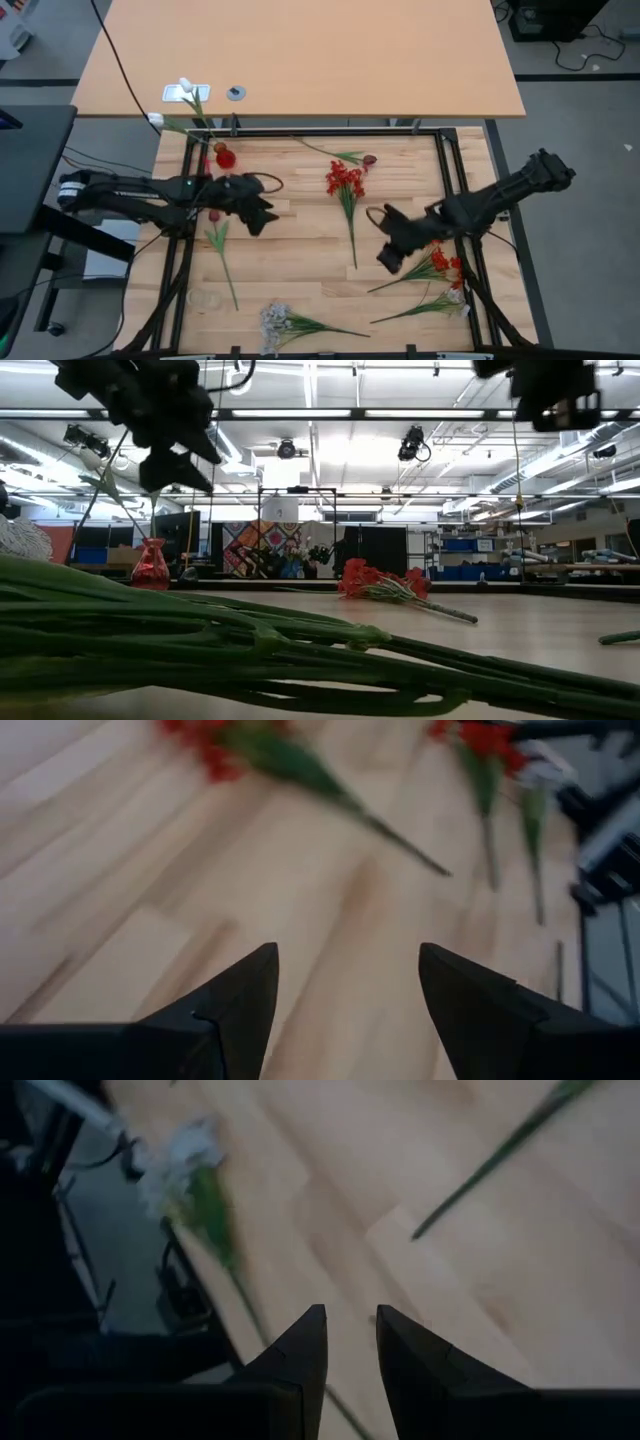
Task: Sort flowers into vase by color
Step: Put the bottom red flowers into the red vase
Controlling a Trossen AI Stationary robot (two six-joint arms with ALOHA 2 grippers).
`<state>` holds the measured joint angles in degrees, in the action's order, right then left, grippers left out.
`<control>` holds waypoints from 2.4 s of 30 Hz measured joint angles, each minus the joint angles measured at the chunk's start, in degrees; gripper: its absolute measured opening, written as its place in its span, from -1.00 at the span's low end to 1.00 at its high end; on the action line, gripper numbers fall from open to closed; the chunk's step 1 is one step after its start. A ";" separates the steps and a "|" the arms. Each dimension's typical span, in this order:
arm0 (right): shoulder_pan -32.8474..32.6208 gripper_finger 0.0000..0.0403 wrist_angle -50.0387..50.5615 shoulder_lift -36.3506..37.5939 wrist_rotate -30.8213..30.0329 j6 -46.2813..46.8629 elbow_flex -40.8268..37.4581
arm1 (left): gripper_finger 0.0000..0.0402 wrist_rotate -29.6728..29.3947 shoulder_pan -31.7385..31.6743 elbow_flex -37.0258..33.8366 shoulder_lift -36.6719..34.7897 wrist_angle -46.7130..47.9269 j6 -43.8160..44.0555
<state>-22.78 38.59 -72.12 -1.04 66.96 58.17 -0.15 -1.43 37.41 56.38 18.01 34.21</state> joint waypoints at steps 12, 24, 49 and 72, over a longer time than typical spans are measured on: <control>-14.44 -0.51 2.00 -12.64 11.41 -4.94 0.00 | 0.23 -0.02 10.30 0.00 7.77 -13.54 -9.12; -18.43 -0.47 9.05 -22.51 12.08 -20.91 2.84 | 0.23 -4.76 16.37 0.00 9.21 -15.11 0.22; -19.30 0.02 21.74 -19.63 -0.91 -32.70 4.89 | -0.01 -11.08 18.45 9.94 2.13 -6.62 14.50; -18.60 0.01 13.24 -19.69 -1.92 -28.57 -6.71 | -0.01 -16.45 24.18 9.94 2.17 11.73 19.53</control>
<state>-41.39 51.83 -91.81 -2.96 38.39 51.46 -16.60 22.74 47.35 58.54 29.73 53.74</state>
